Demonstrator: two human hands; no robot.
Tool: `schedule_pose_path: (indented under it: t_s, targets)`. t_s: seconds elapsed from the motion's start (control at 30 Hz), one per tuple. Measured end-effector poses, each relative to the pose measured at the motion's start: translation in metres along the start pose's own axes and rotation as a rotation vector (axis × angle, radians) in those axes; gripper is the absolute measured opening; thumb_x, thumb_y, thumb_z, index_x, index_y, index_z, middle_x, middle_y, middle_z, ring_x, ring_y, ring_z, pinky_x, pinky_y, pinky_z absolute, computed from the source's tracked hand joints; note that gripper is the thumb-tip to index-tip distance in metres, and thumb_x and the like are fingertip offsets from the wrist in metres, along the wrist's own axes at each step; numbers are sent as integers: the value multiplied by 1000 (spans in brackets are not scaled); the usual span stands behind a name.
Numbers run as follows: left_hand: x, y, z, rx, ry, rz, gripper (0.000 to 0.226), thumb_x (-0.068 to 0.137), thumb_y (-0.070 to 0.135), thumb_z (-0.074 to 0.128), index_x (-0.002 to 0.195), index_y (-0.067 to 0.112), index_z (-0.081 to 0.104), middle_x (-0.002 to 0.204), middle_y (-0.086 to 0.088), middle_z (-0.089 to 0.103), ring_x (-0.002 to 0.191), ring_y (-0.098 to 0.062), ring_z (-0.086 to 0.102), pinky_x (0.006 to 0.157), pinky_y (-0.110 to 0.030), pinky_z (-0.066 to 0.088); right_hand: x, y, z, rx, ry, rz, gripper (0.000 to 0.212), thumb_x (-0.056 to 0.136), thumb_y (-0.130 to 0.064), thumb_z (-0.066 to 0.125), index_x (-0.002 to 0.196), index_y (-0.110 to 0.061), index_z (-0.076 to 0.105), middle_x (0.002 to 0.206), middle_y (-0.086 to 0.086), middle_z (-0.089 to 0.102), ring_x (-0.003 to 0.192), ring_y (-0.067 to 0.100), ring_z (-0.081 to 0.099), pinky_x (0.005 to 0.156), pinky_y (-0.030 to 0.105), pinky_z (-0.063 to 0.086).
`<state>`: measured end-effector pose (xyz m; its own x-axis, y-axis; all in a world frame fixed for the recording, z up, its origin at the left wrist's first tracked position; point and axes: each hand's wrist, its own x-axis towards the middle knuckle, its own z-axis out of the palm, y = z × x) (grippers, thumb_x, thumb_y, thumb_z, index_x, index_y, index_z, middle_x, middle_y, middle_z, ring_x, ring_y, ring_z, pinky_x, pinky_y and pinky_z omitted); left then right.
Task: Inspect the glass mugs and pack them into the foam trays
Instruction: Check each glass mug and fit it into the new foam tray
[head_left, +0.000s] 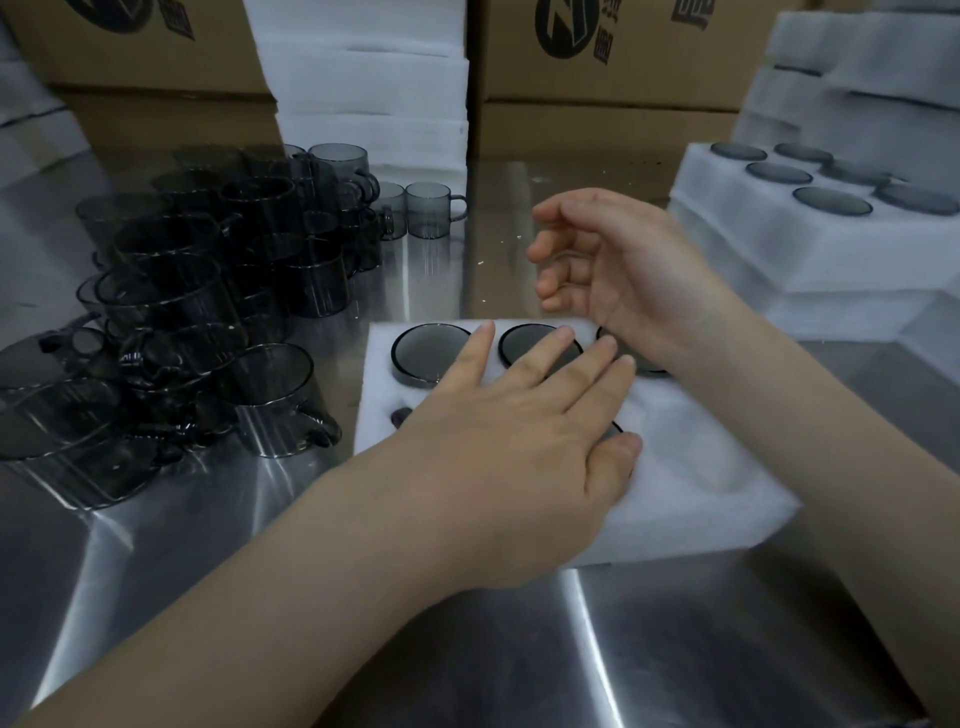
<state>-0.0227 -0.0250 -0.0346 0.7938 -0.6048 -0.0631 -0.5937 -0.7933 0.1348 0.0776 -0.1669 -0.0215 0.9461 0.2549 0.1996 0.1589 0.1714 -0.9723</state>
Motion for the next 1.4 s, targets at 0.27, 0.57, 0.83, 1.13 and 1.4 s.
schedule_pose_path:
  t_s: [0.27,0.57,0.83,1.13,1.4]
  targets:
    - [3,-2,0,-37,-43,-2,67,92,57,6,153,33,-9,159,19,-20,145,-6,-24,116,-48,-20,-1,0,1,0,10,-2,20,100,-13,45,93,-9,64,71,5,66,55,18,59,53,28,51]
    - [14,-32,-56,-222,566,-171,23,94,42,49,99,29,67,99,4,69,92,-22,64,83,-41,52,3,1,-2,62,81,-27,21,99,-11,47,87,-10,64,66,3,65,52,16,60,50,25,51]
    - [85,-134,-113,94,512,-570,31,88,10,50,117,6,60,119,-16,59,108,-37,56,82,-38,41,3,1,-4,44,170,-33,18,99,-10,46,90,-9,63,64,3,63,49,17,57,48,25,49]
    - [121,-180,-86,248,153,-773,26,96,14,40,121,9,48,135,-23,44,132,-36,30,111,-58,16,2,2,-3,13,153,-32,19,99,-9,46,89,-9,62,63,4,62,49,17,56,48,26,48]
    - [131,-197,-78,262,394,-623,31,89,5,51,114,18,64,117,-11,62,114,-33,52,110,-52,15,3,3,-3,4,141,-34,20,99,-9,46,89,-9,63,63,4,62,50,17,56,48,26,48]
